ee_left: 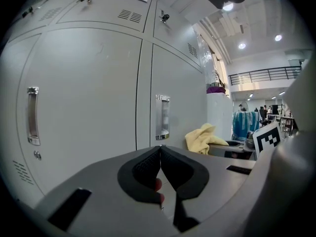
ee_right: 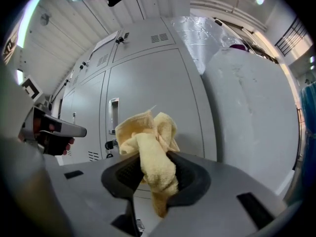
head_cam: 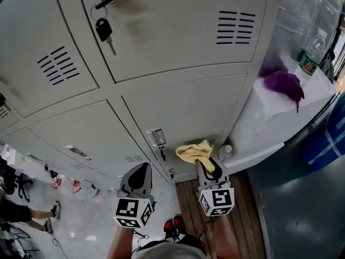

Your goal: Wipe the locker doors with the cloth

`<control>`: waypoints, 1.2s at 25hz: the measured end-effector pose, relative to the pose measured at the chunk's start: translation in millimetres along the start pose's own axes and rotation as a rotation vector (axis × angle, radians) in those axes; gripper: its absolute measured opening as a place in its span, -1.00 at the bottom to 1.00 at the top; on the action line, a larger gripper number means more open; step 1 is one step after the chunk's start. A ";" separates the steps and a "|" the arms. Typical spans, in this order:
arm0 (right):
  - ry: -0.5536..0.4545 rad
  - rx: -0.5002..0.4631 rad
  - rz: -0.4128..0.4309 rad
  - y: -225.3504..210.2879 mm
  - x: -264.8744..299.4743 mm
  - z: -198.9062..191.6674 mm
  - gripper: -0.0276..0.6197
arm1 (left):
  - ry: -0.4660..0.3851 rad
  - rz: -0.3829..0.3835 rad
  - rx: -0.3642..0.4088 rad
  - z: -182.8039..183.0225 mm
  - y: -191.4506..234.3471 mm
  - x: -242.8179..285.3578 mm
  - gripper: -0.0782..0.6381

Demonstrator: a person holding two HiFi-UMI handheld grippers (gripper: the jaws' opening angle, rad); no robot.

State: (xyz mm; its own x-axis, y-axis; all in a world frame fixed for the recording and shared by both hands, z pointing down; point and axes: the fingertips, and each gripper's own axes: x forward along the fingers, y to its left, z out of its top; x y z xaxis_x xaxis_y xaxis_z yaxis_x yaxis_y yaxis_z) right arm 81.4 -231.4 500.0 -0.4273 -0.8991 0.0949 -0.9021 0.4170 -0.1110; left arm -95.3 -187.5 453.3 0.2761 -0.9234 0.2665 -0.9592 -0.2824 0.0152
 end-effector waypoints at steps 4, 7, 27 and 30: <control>0.029 -0.011 0.061 23.5 10.8 -10.6 -0.50 | 0.000 0.012 -0.009 -3.9 4.8 -4.2 -0.72; 0.053 -0.022 0.104 41.6 18.9 -20.1 -0.50 | 0.000 0.032 -0.021 -8.8 13.5 -8.8 -0.72; 0.100 -0.020 0.261 107.4 56.9 -49.0 -0.51 | 0.049 0.144 -0.076 -43.9 57.1 -26.9 -0.72; 0.101 -0.013 0.259 107.4 61.0 -50.5 -0.51 | 0.051 0.153 -0.076 -44.4 60.8 -28.1 -0.72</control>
State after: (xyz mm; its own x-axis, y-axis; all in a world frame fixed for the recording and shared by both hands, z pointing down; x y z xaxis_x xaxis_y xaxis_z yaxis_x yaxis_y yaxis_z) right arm -44.6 -234.7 543.8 -0.6468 -0.7450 0.1631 -0.7626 0.6334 -0.1313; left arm -164.1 -167.2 489.5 0.1252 -0.9393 0.3196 -0.9921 -0.1175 0.0432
